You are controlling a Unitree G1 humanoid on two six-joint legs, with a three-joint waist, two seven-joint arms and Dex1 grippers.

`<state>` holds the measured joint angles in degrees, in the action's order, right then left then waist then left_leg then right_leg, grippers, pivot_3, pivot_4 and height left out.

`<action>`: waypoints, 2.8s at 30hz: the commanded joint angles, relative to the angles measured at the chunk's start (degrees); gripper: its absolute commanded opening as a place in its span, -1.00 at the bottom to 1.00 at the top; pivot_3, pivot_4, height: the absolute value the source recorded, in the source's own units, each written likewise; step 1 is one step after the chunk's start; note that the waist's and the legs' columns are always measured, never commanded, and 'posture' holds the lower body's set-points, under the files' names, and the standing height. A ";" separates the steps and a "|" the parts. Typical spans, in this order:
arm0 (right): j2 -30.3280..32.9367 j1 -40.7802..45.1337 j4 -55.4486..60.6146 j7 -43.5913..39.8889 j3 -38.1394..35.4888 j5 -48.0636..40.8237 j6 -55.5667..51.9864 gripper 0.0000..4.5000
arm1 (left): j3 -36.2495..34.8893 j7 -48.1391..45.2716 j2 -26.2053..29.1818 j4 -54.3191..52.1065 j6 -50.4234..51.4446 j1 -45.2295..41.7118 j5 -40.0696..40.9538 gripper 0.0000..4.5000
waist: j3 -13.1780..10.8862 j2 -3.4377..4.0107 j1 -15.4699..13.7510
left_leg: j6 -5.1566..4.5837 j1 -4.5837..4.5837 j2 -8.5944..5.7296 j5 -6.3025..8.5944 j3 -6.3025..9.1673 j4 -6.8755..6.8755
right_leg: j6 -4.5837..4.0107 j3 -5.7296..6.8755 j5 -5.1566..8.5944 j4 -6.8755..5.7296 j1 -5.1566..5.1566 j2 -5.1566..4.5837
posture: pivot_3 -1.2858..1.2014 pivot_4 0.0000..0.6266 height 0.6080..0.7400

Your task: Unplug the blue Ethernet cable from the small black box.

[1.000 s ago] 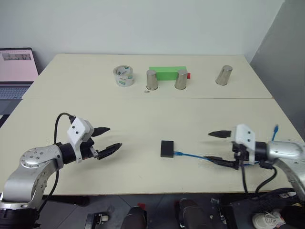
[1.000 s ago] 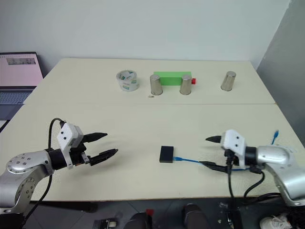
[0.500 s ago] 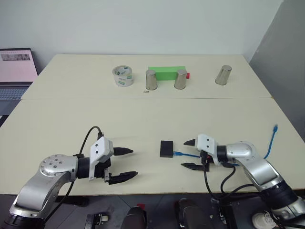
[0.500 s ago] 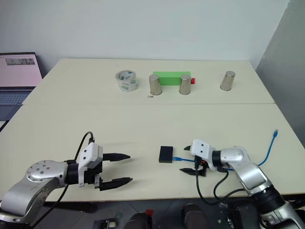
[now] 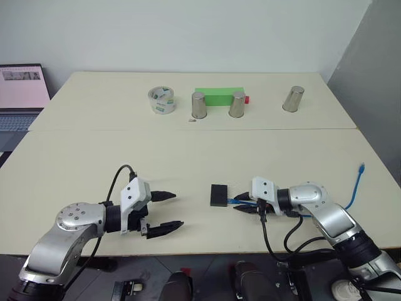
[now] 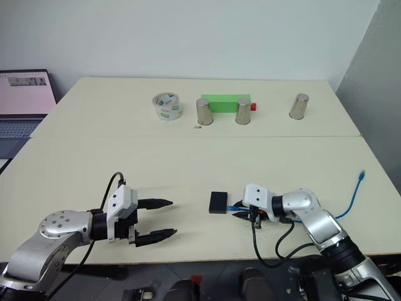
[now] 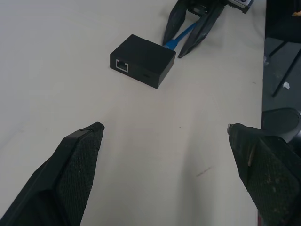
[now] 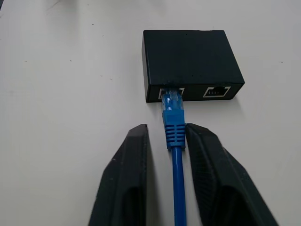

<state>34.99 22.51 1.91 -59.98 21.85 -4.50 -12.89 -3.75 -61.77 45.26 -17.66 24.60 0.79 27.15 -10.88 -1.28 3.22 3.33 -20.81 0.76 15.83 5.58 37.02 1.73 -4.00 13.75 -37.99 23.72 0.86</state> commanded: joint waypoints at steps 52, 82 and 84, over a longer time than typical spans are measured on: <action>2.36 8.56 2.01 3.57 0.50 14.61 37.76 -0.14 | -2.75 8.44 -14.71 10.88 23.87 -16.38 21.63 -0.65 | 0.00 0.00 -0.48 | 0.03 -0.04 -0.07 -0.01 0.08 0.00 | -0.01 0.01 -0.02 -0.02 0.00 -0.06 | 0.03 -0.52 1.00; -1.69 7.06 21.22 5.72 -9.81 -34.46 -40.17 -0.14 | 7.96 -14.91 -7.44 13.26 3.87 -24.16 7.53 -0.65 | -0.01 0.01 -0.76 | 0.00 -0.16 -0.04 0.00 0.13 -0.03 | -0.03 0.10 0.03 0.08 0.06 -0.02 | 0.03 -0.52 1.00; -1.68 7.16 21.06 5.68 -9.11 -33.87 -39.79 -0.14 | 7.90 -14.83 -7.52 13.29 3.81 -24.12 7.58 -0.65 | -0.01 0.01 -0.66 | 0.00 -0.15 -0.03 0.00 0.13 -0.04 | -0.03 0.10 0.03 0.07 0.06 -0.01 | 0.03 -0.52 1.00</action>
<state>33.27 28.75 21.59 -53.90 12.72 -38.29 -53.19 5.13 -76.39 37.94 -3.58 29.42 -23.09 34.69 -10.89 -1.27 2.56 3.33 -20.96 0.73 15.83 5.71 36.98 1.70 -3.89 13.78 -37.92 23.78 0.85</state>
